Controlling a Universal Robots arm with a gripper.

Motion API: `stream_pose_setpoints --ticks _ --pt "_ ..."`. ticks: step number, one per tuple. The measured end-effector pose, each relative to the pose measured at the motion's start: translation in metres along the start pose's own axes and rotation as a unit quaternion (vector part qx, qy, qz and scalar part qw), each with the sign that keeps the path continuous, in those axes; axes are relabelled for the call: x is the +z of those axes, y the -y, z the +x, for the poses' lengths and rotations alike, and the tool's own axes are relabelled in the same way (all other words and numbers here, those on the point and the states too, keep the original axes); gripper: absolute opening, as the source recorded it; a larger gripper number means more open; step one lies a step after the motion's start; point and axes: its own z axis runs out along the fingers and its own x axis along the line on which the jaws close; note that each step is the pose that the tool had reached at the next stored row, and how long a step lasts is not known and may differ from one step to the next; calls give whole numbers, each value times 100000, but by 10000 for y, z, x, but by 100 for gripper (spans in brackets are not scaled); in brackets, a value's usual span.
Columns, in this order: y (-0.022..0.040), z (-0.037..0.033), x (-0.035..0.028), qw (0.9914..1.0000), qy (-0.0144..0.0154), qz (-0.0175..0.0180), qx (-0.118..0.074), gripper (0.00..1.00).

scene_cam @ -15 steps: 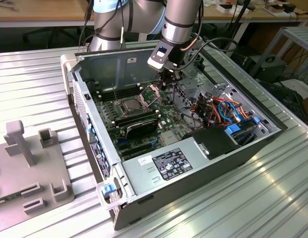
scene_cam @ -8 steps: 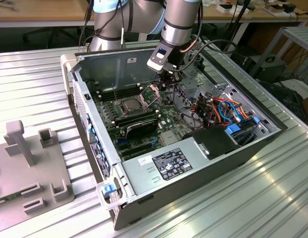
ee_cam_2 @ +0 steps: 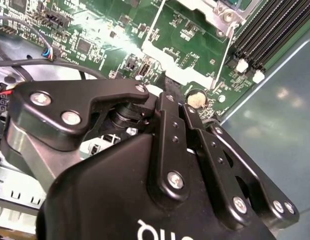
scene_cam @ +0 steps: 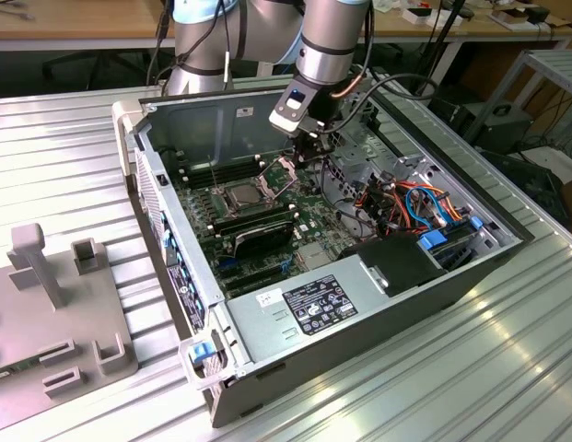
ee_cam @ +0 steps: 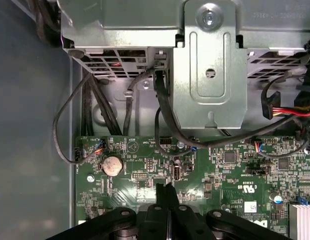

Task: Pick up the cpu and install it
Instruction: 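Close the cpu cover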

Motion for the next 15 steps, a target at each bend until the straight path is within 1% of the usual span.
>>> stream_pose_setpoints --ticks 4,7,8,13,15 --pt "73 1 -3 100000 -11 -41 2 11" --pt "148 2 -8 100000 -4 -124 -4 11" --pt "193 3 -9 100000 -8 -170 2 11" --pt "370 9 -19 99999 -6 -344 3 11" --pt "427 10 -21 99999 -20 -394 9 11"
